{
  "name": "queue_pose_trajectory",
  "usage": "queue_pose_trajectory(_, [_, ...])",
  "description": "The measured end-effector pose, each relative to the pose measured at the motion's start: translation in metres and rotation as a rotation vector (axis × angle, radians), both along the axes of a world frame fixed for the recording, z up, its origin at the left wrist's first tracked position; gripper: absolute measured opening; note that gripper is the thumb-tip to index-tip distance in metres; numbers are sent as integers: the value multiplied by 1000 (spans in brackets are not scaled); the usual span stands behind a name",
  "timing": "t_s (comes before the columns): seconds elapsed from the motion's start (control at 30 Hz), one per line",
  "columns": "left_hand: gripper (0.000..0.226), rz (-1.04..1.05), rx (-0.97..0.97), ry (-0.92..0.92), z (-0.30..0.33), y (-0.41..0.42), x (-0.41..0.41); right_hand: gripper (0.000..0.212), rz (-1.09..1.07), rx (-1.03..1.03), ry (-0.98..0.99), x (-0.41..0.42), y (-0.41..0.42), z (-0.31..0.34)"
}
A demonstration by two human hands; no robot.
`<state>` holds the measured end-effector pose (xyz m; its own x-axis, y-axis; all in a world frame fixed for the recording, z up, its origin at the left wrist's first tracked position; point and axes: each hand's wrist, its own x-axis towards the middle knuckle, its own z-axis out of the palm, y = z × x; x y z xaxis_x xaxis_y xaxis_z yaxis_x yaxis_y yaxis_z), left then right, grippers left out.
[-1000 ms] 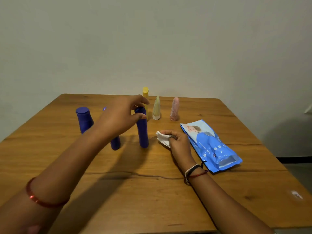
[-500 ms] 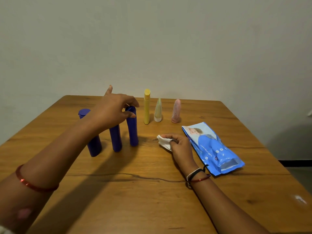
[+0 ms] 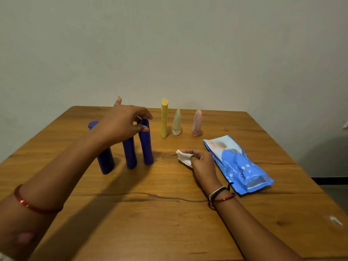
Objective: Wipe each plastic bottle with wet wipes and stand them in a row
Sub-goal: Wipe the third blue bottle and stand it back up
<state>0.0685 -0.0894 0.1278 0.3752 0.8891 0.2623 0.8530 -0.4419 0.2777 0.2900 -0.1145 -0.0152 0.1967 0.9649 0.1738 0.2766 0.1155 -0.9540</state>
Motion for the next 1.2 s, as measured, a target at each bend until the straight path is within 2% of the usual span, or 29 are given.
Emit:
queue_pose_trajectory(1.03, [44,-37,-114,-70,-6,-6,0,45,1,-2,-1,-1,-3,2])
queue_pose_trajectory(1.2, [46,7,-44,-66,4,0,2,47,4,6,4,-2,-1,1])
